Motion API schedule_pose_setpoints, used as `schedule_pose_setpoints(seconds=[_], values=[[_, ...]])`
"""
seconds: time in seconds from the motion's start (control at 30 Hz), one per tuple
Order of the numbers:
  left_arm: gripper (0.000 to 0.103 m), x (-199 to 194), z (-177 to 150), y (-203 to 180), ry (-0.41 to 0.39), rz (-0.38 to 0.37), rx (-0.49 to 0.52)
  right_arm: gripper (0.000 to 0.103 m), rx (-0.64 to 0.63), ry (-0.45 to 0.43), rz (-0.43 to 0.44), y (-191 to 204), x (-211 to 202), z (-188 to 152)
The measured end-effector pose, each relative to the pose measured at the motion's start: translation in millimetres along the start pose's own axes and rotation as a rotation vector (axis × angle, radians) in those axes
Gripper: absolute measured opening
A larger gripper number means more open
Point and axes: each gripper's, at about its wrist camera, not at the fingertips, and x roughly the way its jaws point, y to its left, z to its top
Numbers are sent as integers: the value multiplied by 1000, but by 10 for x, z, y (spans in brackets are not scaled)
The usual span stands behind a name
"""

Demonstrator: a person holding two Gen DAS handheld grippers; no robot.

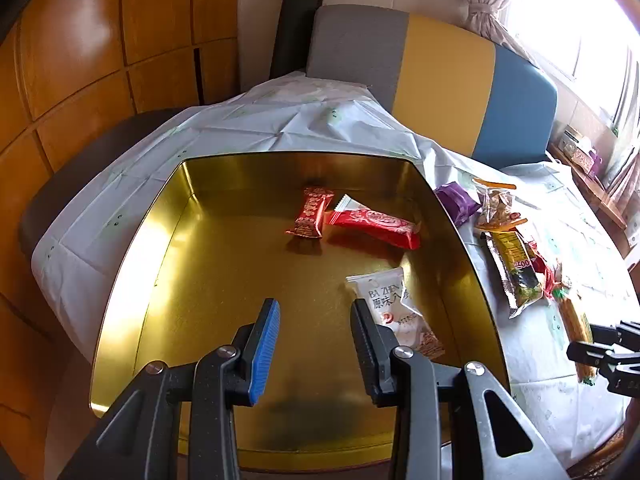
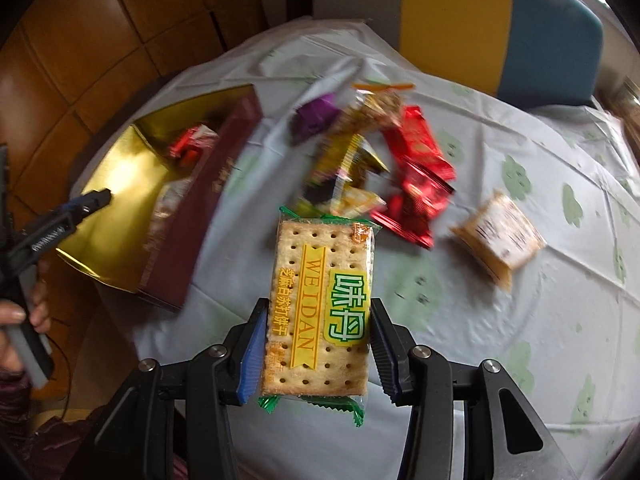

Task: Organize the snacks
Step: 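Carry the WEIDAN cracker pack into the tin and release it with the right tool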

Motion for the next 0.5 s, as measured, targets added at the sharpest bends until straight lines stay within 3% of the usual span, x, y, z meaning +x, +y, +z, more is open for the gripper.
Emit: schedule_pose_setpoints(seconds=[0.3,0.5], values=[[37,-56,-21,245,-18,18,-57,48,-141,-50,103,772,96,546],[37,-19,-55,417,-4,32,-92,48,-183,-1,124,1160,500,878]])
